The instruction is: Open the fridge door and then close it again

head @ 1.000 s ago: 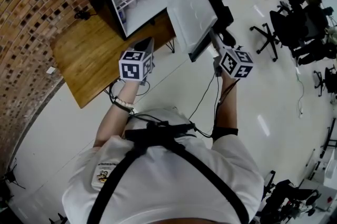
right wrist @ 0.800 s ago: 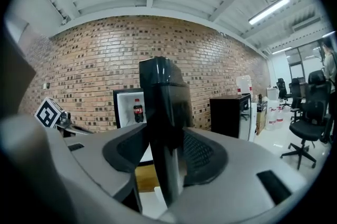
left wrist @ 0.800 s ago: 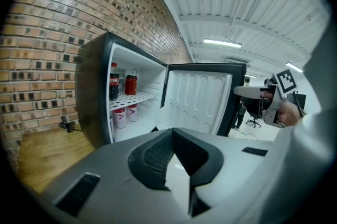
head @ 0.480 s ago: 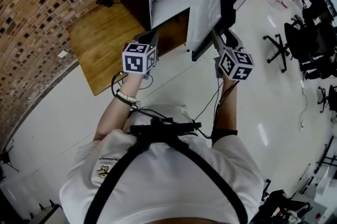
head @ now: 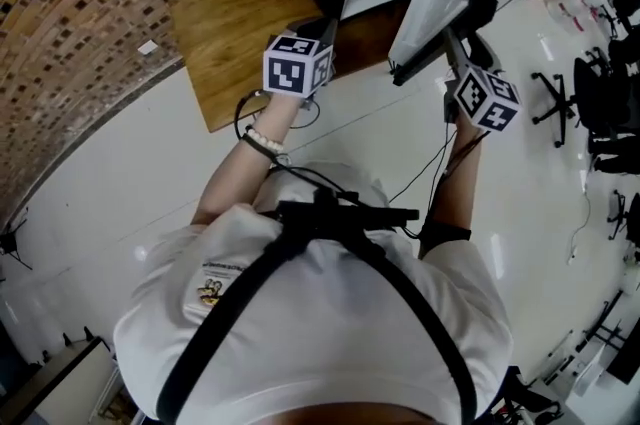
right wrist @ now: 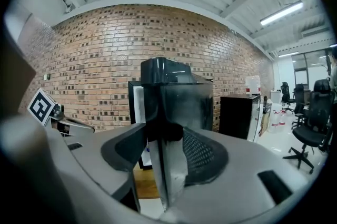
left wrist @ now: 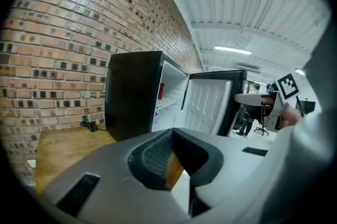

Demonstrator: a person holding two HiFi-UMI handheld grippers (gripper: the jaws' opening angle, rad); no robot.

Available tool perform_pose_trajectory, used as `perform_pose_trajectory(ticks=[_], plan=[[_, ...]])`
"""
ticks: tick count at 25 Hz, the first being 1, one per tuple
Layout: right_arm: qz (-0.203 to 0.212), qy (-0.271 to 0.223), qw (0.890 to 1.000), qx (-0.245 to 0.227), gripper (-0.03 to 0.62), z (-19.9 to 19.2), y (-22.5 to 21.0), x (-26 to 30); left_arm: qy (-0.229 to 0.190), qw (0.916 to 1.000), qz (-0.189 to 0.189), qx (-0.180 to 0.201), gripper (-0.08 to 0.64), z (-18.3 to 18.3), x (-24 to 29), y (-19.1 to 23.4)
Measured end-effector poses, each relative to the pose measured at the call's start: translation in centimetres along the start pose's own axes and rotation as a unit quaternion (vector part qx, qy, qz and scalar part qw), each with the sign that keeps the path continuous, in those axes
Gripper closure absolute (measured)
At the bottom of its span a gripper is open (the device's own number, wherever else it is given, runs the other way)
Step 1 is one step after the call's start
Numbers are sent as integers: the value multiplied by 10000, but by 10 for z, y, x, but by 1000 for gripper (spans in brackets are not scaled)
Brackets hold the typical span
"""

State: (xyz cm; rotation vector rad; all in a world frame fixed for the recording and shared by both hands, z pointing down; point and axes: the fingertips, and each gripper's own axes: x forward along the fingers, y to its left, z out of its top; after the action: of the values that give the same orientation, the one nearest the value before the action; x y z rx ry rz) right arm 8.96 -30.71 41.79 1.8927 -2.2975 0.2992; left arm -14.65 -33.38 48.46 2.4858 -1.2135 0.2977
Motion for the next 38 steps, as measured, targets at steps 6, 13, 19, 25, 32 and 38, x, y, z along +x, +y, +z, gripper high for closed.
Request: perform_pose_trajectory(ticks=[6,13,19,25,32,38], plan=[[114,-14,9999,39,351,0,28,17,-40,9998,91,-142,558,-4,-16,22],[214,-130,9995,168,351,5,58,46,-71,9992,222,-326,558,-9,-28,53],[240,-107,9996,117,351,6,78,68,-122,9985,304,-430,558,-10,-35,70],[350,-125,9992,174,354,11,95,85,-133,9980,352,-502,558,-11,-40,80],[188,-45,9997,134,356,17,110,111,-173,9969,458,-619,558,-10,-47,98],[60,-20,9999,147,360,21,121,131,-184,9958,563,-694,558,-12,-52,112]])
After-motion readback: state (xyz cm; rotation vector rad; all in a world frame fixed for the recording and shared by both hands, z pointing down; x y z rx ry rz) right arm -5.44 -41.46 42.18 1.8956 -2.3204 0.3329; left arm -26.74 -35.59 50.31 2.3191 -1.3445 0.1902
